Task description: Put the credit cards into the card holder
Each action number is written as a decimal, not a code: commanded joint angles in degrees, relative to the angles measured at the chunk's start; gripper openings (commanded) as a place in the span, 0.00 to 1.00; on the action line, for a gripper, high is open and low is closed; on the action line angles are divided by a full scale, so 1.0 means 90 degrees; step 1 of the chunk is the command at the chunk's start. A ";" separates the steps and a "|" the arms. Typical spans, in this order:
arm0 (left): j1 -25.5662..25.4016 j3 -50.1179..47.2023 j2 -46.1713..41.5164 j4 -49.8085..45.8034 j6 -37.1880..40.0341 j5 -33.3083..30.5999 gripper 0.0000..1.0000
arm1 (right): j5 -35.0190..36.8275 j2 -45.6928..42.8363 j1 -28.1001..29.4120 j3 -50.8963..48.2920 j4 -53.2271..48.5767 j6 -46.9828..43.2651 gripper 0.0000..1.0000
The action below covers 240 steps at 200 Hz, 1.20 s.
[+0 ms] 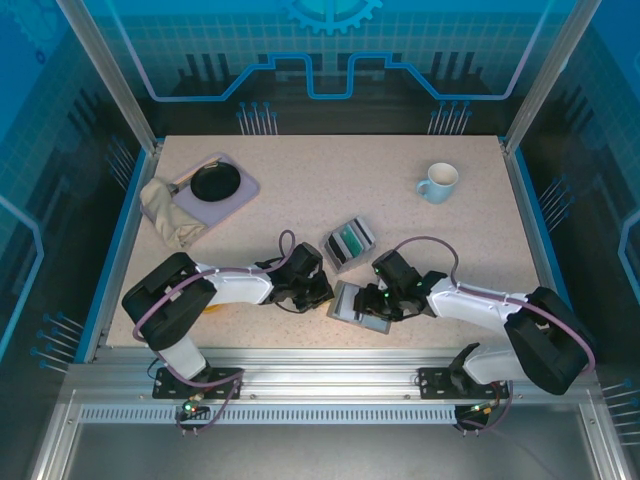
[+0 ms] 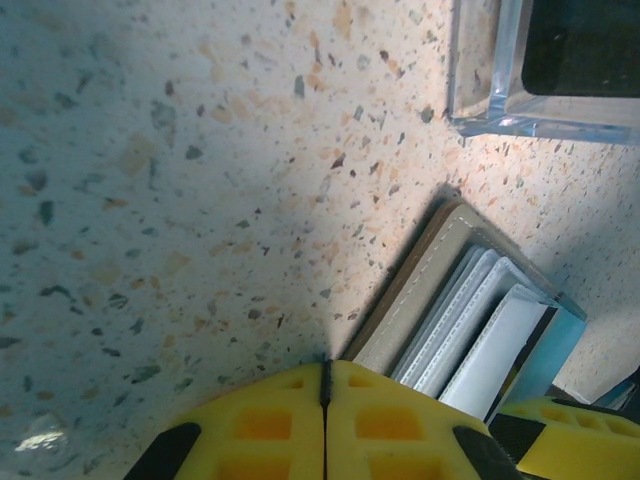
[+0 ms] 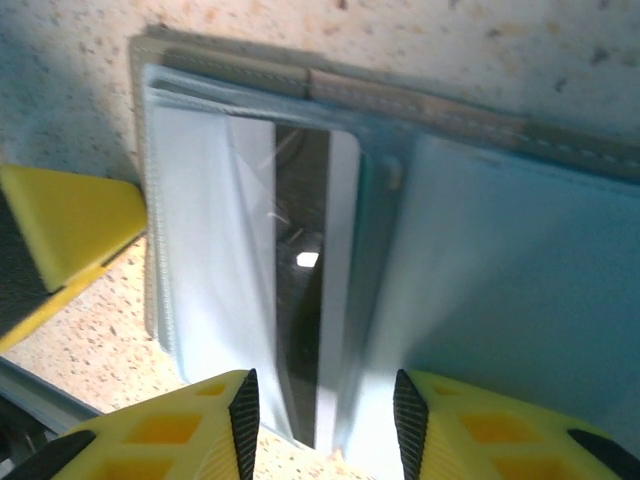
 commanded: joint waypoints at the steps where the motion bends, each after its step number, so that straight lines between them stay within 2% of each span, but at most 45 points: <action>1: -0.0183 -0.0133 0.0403 -0.0109 -0.0025 -0.0053 0.06 | -0.0039 -0.0048 -0.0069 0.0027 -0.0351 -0.0067 0.37; 14: -0.0189 -0.0131 0.0418 -0.0103 -0.0016 -0.0024 0.06 | -0.0220 0.0033 -0.0086 0.0000 -0.0115 -0.0072 0.28; 37: -0.0183 -0.0087 0.0448 -0.0102 0.0017 0.0036 0.06 | -0.0532 0.0244 -0.0086 0.0018 0.0383 -0.0049 0.20; 78: -0.0178 -0.0095 0.0419 -0.0084 0.0019 0.0064 0.06 | -0.0778 0.0468 -0.0088 0.0135 0.0884 -0.0036 0.17; 95: -0.0183 -0.0106 0.0373 -0.0101 0.0023 0.0041 0.06 | -0.0732 0.0460 -0.0097 0.0238 0.0687 -0.0086 0.17; 122: -0.0184 -0.0162 0.0213 -0.0155 0.0023 -0.0077 0.06 | -0.0320 0.0042 -0.0098 0.0366 -0.0107 -0.0313 0.26; 137: -0.0184 -0.0182 0.0110 -0.0215 0.0041 -0.0171 0.07 | 0.0042 -0.0370 -0.0097 0.0533 -0.0824 -0.0594 0.36; 167: -0.0187 -0.0162 -0.0024 -0.0250 0.0124 -0.0207 0.07 | 0.1579 -0.1025 -0.0107 0.1006 -0.2838 -0.0839 0.57; 183: -0.0183 -0.0171 -0.0085 -0.0265 0.0188 -0.0225 0.10 | 0.2255 -0.1065 -0.0168 0.1040 -0.3498 -0.0873 0.67; 208: -0.0184 -0.0084 -0.0189 -0.0534 0.0412 -0.0334 0.18 | 0.2007 -0.0669 -0.0358 0.0982 -0.3594 -0.0998 0.71; 240: -0.0160 0.0057 -0.0287 -0.0742 0.0808 -0.0247 0.38 | 0.1551 -0.0125 -0.0307 0.0945 -0.3203 -0.0981 0.72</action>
